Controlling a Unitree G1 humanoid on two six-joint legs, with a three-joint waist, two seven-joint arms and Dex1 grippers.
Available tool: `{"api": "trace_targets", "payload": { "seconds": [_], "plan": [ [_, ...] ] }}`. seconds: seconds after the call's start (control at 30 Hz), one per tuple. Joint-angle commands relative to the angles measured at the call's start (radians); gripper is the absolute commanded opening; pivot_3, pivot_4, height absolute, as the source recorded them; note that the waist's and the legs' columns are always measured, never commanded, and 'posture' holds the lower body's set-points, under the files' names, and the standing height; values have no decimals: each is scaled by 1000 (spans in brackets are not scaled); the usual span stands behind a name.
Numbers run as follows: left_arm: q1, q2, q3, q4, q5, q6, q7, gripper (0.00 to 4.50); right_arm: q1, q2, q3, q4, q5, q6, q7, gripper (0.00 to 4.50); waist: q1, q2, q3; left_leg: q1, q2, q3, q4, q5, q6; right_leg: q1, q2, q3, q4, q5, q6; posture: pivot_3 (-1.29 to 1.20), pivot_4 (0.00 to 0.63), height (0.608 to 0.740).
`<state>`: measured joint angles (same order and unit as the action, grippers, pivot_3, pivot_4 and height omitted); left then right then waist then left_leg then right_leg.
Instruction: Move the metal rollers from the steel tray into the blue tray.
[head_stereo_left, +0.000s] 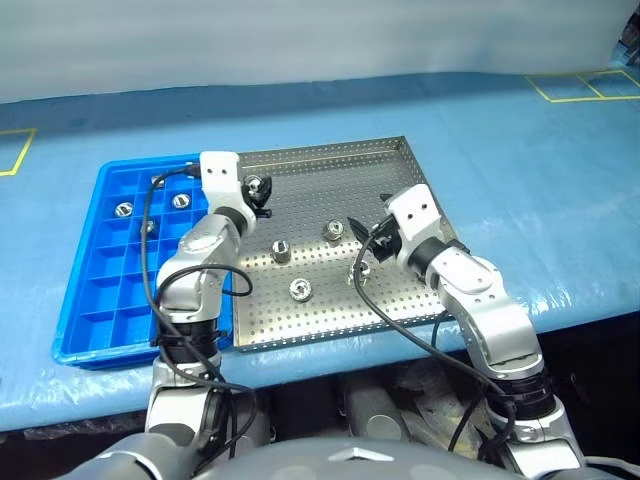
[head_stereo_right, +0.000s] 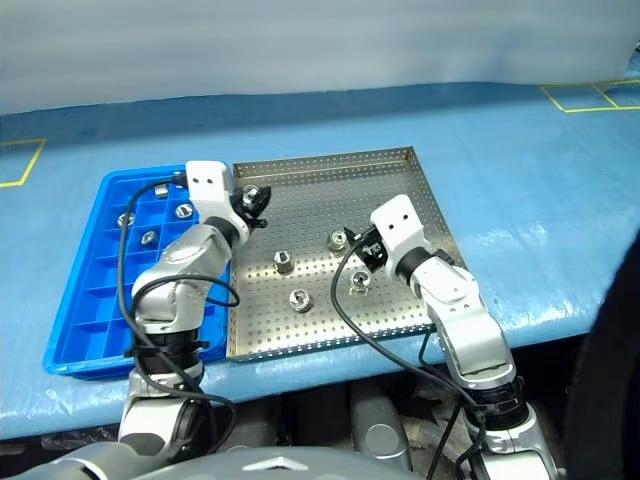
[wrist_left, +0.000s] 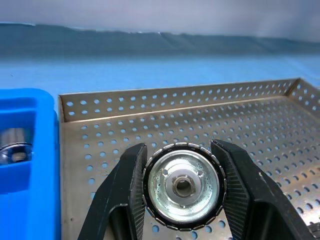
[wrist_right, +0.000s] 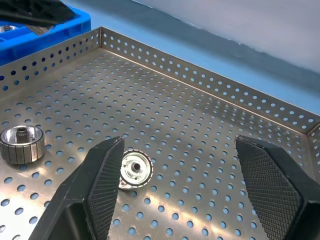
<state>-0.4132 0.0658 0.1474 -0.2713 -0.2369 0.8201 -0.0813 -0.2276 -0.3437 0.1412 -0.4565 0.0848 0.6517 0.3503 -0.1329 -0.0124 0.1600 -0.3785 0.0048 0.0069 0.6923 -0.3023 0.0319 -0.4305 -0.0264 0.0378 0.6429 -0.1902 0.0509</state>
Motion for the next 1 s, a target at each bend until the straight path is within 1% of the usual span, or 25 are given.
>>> {"api": "trace_targets", "payload": {
  "seconds": [0.03,0.07,0.17,0.27,0.33,0.4,0.53,0.77,0.83,1.0],
  "plan": [
    [56,46,25,-179,-16,80,12,1748,-21,5,-4,-22,3,-26,5,3722,0,0,0,0,0,0,0,0,0,0,0,0,0,0,0,-164,150,740],
    [93,73,43,-244,-18,115,13,1748,-23,6,-2,-21,6,-27,9,3722,0,0,0,0,0,0,0,0,0,0,0,0,0,0,0,-154,150,740],
    [208,158,149,-430,-5,217,30,1748,-27,11,11,-11,16,-32,26,3722,-2,0,0,0,1,0,0,0,0,-1,1,1,0,0,0,-121,150,740],
    [274,224,222,-512,25,274,47,1748,-35,20,22,4,21,-40,40,3722,16,-1,0,0,1,0,-1,0,-1,-1,1,-1,1,0,-1,-85,150,740],
    [298,244,253,-531,32,296,57,1748,-42,26,30,15,20,-44,47,3722,33,-1,0,1,1,-1,-1,1,-1,0,0,-1,1,0,-1,-65,150,740],
    [324,247,261,-525,50,302,70,1748,-52,32,40,28,18,-50,56,3722,55,-2,0,2,1,-1,-1,1,-1,1,0,-1,0,0,-1,-56,150,740],
    [390,229,251,-539,50,320,68,1748,-66,38,47,41,19,-58,69,3722,81,-3,-1,2,0,-1,0,1,-1,1,-1,-2,0,0,-1,-40,150,740],
    [514,182,266,-581,23,352,41,1748,-69,31,31,50,15,-65,69,3722,92,-3,-1,1,1,-1,-1,0,-1,0,-1,-3,0,-2,-4,-46,150,740],
    [516,183,269,-569,25,346,38,1748,-72,29,28,53,15,-66,69,3722,95,-3,-1,1,1,-1,-1,1,-2,0,-1,-3,0,-4,-7,-42,150,740],
    [472,167,254,-526,31,320,45,1748,-80,31,31,62,13,-73,68,3722,97,-4,-1,2,1,-2,-1,1,-2,1,-1,-5,0,-3,-9,-42,150,740]
  ]
}}
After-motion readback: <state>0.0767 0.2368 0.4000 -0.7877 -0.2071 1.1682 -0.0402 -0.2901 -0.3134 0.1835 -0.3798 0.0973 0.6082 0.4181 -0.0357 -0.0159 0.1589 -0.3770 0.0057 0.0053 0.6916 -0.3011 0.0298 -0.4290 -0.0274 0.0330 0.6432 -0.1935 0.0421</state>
